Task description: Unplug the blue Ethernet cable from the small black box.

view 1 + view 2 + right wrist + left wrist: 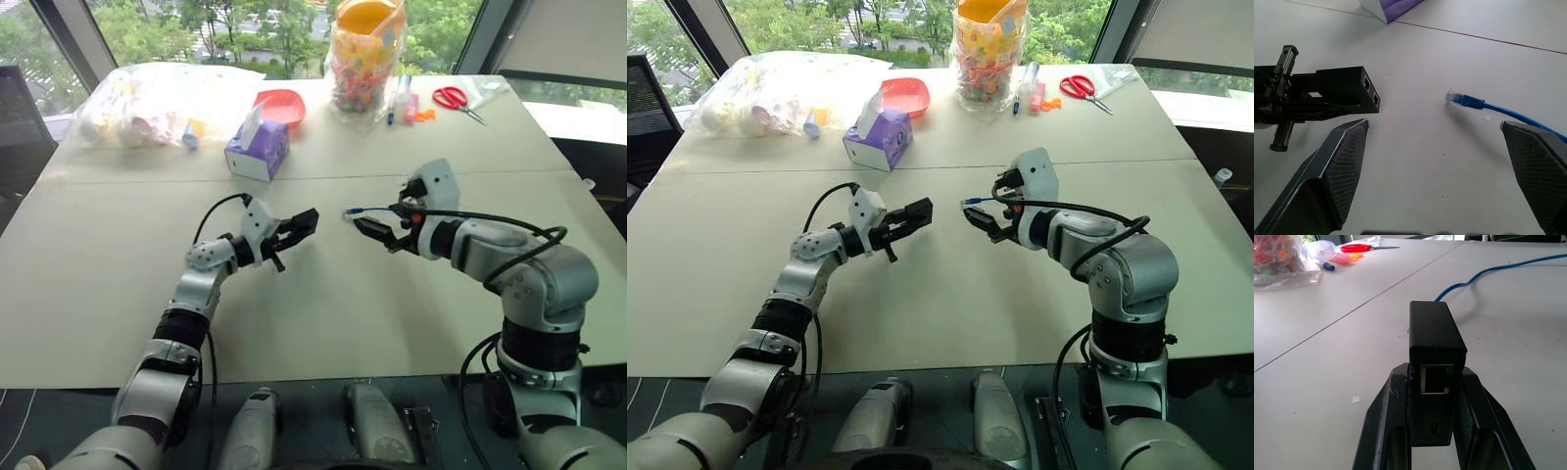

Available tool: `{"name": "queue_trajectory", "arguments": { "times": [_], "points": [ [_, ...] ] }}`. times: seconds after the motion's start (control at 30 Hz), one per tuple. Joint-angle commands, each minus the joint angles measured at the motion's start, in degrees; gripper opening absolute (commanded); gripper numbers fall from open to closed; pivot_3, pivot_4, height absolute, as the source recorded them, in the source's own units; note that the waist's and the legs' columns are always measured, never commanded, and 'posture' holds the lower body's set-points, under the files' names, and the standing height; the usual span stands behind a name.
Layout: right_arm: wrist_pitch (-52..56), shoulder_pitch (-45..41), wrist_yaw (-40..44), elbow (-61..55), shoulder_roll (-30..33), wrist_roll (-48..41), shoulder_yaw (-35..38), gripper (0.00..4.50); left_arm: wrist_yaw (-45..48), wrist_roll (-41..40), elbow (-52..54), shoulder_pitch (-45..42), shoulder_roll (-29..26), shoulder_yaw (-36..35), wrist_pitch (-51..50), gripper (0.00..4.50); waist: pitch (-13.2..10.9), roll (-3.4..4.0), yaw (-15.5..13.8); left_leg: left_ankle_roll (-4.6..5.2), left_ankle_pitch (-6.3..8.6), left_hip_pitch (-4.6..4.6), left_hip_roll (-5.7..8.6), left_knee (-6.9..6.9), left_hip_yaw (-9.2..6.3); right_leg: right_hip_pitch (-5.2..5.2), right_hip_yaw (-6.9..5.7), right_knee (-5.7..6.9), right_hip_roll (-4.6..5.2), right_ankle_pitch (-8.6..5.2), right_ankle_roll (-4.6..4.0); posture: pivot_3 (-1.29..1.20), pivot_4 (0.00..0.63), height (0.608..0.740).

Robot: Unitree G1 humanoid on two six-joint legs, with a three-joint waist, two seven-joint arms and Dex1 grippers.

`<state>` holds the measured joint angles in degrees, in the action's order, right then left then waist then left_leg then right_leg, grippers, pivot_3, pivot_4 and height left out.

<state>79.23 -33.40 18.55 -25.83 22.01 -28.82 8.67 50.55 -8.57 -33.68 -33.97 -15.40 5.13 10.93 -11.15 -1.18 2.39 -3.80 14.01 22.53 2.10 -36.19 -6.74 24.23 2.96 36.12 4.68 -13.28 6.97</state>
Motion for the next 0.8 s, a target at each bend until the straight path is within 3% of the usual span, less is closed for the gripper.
{"name": "queue_trajectory", "arguments": {
  "times": [0.03, 0.1, 0.13, 0.3, 0.37, 0.5, 0.8],
  "points": [
    [0.67, -0.07, -0.67, -2.68, -0.09, -0.9, 1.58, 4.47, -0.68, 0.09, -1.82, 0.1, 0.18, -0.96, 2.14, 0.49, 0.0, 0.0, 0.0, 0.0, 0.0, -0.02, 0.0, 0.01, 0.0, -0.02, 0.0, 0.0, 0.0, 0.0, 0.0, 0.0, 0.15, 0.74],
    [0.95, -0.07, -0.92, -2.89, -0.22, -1.05, 1.67, 4.47, -0.95, 0.14, -3.05, 0.39, -0.05, -1.14, 2.28, 0.49, 0.0, 0.0, -0.01, 0.0, 0.0, -0.02, 0.0, 0.01, 0.0, -0.02, 0.0, 0.0, 0.0, 0.0, 0.0, 0.0, 0.15, 0.74],
    [1.04, -0.07, -0.97, -2.97, -0.25, -1.13, 1.69, 4.5, -1.04, 0.13, -3.42, 0.61, -0.24, -1.24, 2.14, 1.52, 0.0, 0.0, -0.01, 0.0, 0.0, -0.02, 0.0, 0.01, 0.0, -0.02, 0.0, 0.0, 0.0, 0.0, 0.0, 0.0, 0.15, 0.74],
    [1.14, -0.18, -0.89, -3.02, 0.25, -1.47, 1.36, 4.5, -0.53, -0.54, -3.24, 1.75, -1.39, -1.74, 0.51, 3.76, 0.01, 0.0, 0.08, 0.0, 0.0, -0.04, -0.01, 0.02, 0.0, -0.03, 0.0, 0.0, 0.0, 0.0, 0.0, 0.0, 0.15, 0.74],
    [1.2, -0.29, -0.6, -3.1, 0.6, -1.67, 1.08, 4.5, 0.05, -1.4, -1.47, 2.44, -2.64, -2.43, -1.27, 4.45, 0.01, 0.0, 0.18, 0.0, 0.0, -0.06, -0.01, 0.02, 0.0, -0.05, 0.0, 0.0, 0.0, 0.0, 0.0, 0.0, 0.15, 0.74],
    [1.6, -0.18, 0.89, -3.46, 2.35, -2.61, 0.42, 4.5, 2.87, -4.77, 7.76, 4.65, -6.2, -3.94, -7.31, 4.45, 0.01, 0.0, 0.26, 0.0, 0.0, -0.08, -0.05, 0.07, 0.0, -0.03, 0.0, 0.01, -0.04, -0.01, 0.0, 0.0, 0.15, 0.74],
    [-0.75, 6.51, 11.76, -10.8, 13.26, -9.36, -1.73, 4.5, 8.11, -13.5, 29.24, 9.31, -15.64, -6.61, -24.38, 4.45, 0.01, 0.0, -0.29, 0.01, 0.01, -0.02, -0.02, 0.07, -0.02, -0.11, -0.01, -0.11, 0.0, -0.02, 0.01, 0.0, 0.15, 0.74]
  ]
}}
